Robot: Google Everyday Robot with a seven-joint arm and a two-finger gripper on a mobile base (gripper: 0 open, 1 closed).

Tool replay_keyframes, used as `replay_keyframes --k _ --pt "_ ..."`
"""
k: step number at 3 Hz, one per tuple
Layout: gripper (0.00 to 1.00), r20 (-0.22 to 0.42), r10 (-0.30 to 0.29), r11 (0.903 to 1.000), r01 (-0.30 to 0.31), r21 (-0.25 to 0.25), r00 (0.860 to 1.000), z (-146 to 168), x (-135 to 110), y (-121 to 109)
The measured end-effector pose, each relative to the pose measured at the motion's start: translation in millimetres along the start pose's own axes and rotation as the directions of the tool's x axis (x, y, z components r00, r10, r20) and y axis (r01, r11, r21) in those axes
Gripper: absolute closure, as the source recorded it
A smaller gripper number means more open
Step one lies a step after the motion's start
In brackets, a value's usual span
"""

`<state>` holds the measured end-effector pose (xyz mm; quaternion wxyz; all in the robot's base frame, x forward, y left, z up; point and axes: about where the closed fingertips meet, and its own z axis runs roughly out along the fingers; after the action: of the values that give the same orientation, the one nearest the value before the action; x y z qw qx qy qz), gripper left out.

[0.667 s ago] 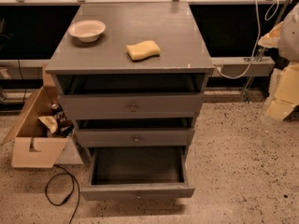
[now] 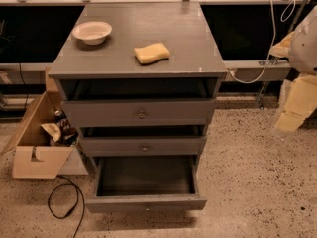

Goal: Close bottom drawer

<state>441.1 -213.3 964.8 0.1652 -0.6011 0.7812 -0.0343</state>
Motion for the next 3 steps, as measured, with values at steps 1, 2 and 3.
replay_keyframes --k 1,2,3 --pt "0.0 0.072 0.018 0.9964 -0.011 -0.084 0.997 62 1 11" --pt "0.0 0.195 0.062 0.9789 -0.022 -0.203 0.979 141 -6 29" --pt "0.0 0.281 0.134 0.9366 -0.028 -0.349 0.95 216 -23 55"
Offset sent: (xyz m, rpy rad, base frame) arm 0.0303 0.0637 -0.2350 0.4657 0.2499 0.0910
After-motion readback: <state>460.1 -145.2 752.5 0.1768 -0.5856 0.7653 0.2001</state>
